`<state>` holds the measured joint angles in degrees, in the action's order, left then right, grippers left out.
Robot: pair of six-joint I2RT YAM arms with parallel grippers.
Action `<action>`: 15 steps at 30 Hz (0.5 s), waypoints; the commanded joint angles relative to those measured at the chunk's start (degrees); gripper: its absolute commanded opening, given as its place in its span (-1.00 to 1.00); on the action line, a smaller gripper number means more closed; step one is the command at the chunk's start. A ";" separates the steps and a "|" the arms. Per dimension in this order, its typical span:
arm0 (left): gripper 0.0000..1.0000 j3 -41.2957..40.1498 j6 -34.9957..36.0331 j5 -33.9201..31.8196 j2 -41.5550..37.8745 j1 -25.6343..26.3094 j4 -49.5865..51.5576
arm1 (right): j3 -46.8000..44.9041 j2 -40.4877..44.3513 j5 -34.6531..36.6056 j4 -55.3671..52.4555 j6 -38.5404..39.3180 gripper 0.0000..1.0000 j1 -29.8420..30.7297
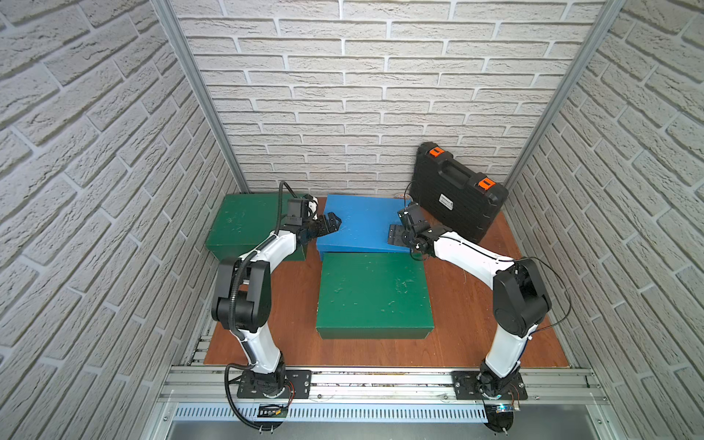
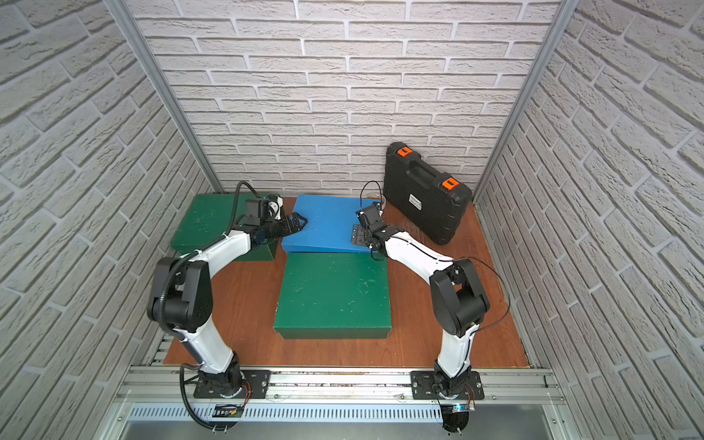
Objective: Stack the shoeboxes
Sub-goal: Adjust the shoebox at the center of the board, then pick up the shoebox from the center of the board.
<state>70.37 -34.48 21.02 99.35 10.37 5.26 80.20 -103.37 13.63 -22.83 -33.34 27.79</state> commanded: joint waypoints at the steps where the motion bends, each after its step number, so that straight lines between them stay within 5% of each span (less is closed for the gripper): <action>1: 0.97 -0.33 0.64 0.96 -5.89 1.61 2.33 | -0.47 7.11 0.00 -1.24 1.04 0.86 1.72; 15: 0.96 -19.72 -3.54 -6.01 -31.38 6.05 6.61 | -25.26 36.59 5.89 -5.13 -6.72 0.87 1.83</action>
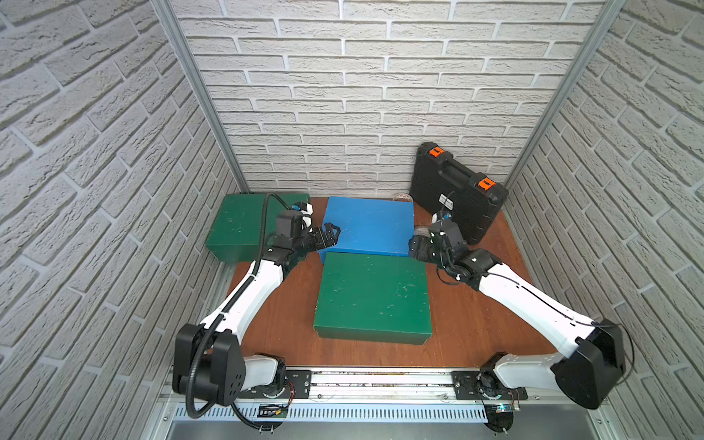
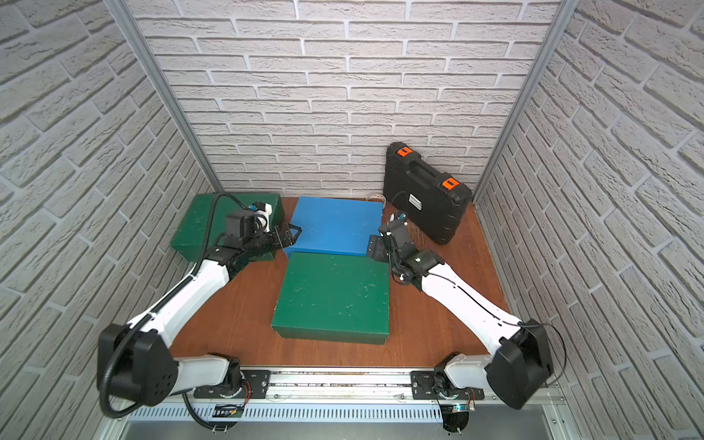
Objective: Stack the shoeboxes
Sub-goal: Pick up the shoebox from the center of the board.
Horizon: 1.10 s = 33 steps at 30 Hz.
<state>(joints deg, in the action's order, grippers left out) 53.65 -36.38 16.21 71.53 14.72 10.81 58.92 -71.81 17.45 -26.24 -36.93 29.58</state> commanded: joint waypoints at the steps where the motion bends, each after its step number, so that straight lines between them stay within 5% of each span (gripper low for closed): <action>1: 0.96 -4.77 -2.05 -1.66 -5.52 2.58 1.23 | -6.39 7.79 2.06 -1.96 -3.95 0.87 0.19; 8: 0.96 -15.44 -4.96 -4.36 -16.18 8.62 1.93 | -19.32 24.21 -2.07 -3.33 -7.52 0.88 2.43; 17: 0.97 -24.46 -7.25 -7.21 -28.94 8.85 9.24 | -29.41 38.35 -13.61 -6.08 -7.79 1.00 4.34; 33: 0.96 -36.40 -15.46 -2.47 -27.07 8.75 -5.75 | -37.58 36.03 -25.84 7.18 -10.81 1.00 6.75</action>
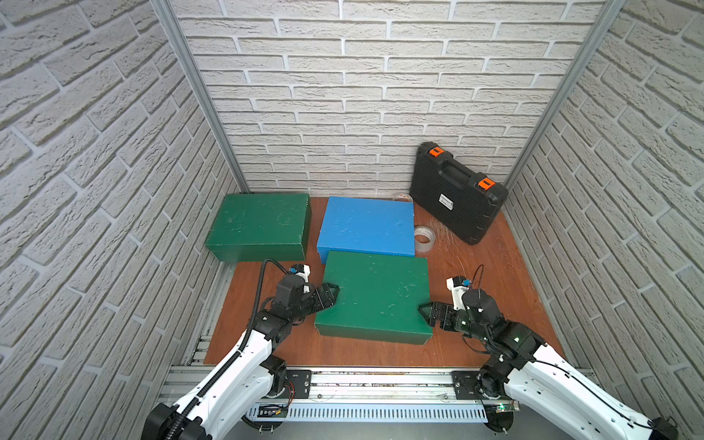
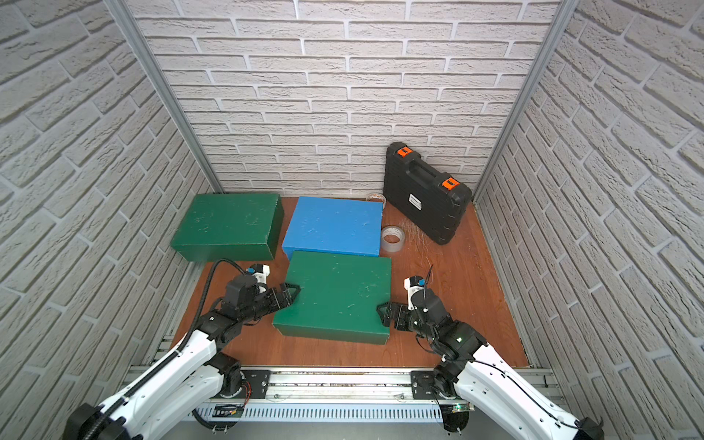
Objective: Stack the shoeboxes
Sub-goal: Pick up the shoebox from the center of the board.
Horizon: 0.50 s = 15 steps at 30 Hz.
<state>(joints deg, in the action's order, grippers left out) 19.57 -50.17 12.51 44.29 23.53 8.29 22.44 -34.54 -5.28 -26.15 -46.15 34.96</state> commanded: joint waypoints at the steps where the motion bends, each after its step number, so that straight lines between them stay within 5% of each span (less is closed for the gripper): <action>1: 0.96 -2.81 -2.02 1.37 -0.07 -0.06 -3.79 | -1.45 -2.38 -3.25 8.76 -2.27 1.00 2.25; 7: 0.96 -2.96 -2.80 3.08 0.94 -0.06 -5.73 | -0.23 -8.63 2.06 12.77 -4.48 0.99 8.70; 15: 0.96 -3.14 -3.51 4.40 4.12 -0.07 -9.50 | -0.24 -13.25 3.16 16.64 -6.49 0.99 9.50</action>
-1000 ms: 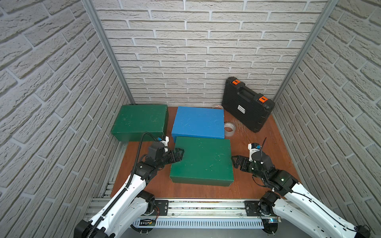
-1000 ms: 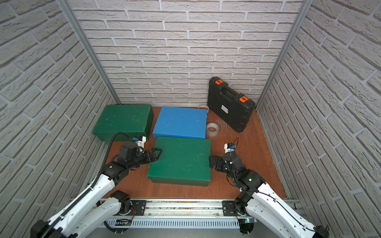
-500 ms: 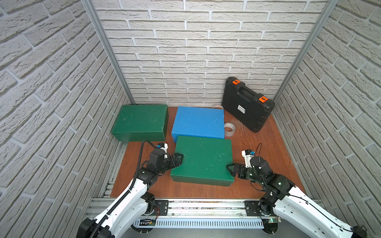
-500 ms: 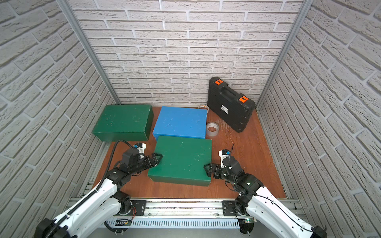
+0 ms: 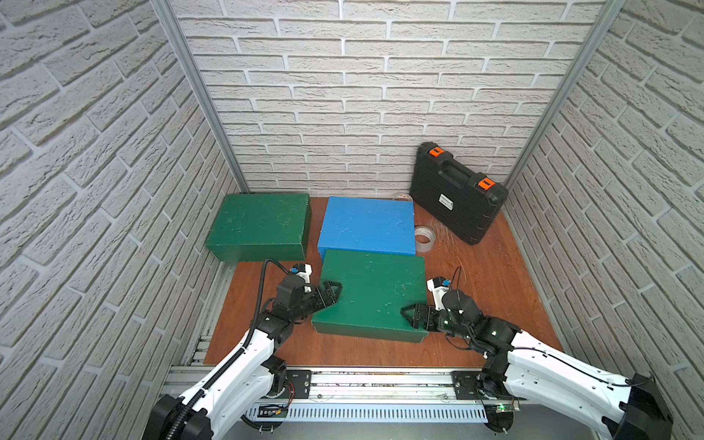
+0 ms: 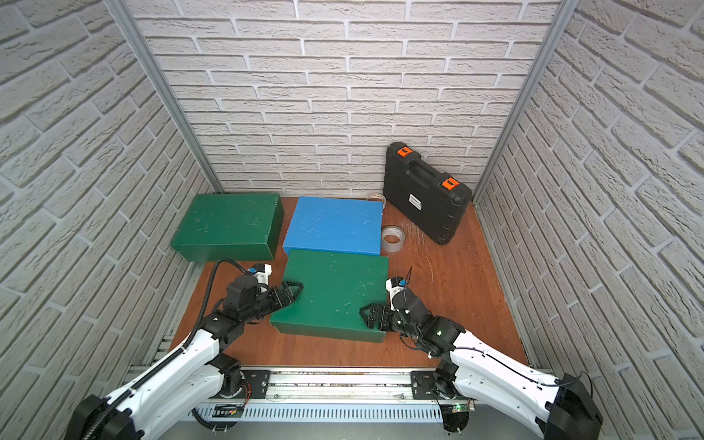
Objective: Stack the shoeboxes
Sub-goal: Pick up the shoebox from the center of the board.
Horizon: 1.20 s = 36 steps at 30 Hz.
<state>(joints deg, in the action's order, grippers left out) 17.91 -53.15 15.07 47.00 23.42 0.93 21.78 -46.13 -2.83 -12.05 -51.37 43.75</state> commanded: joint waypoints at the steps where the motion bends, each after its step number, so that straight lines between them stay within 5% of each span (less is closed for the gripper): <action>1: 0.96 -1.38 -0.70 2.13 1.72 0.05 -2.64 | 0.52 -1.99 0.91 2.56 -1.27 1.00 0.81; 11: 0.96 -0.04 -2.40 4.66 0.77 0.23 -2.65 | 4.00 -3.65 4.19 0.38 -1.11 1.00 3.86; 21: 0.96 7.58 -2.34 1.37 -7.26 2.03 11.99 | 12.73 -6.68 7.69 -3.93 0.48 0.97 7.69; 36: 0.96 19.34 -0.79 0.51 -5.87 3.82 20.38 | 20.84 -8.25 10.82 -8.86 1.22 0.91 10.72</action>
<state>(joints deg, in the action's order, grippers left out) 32.86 -53.60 9.50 41.67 25.26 24.86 39.81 -54.04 9.74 -25.36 -52.10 52.69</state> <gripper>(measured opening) 0.983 0.961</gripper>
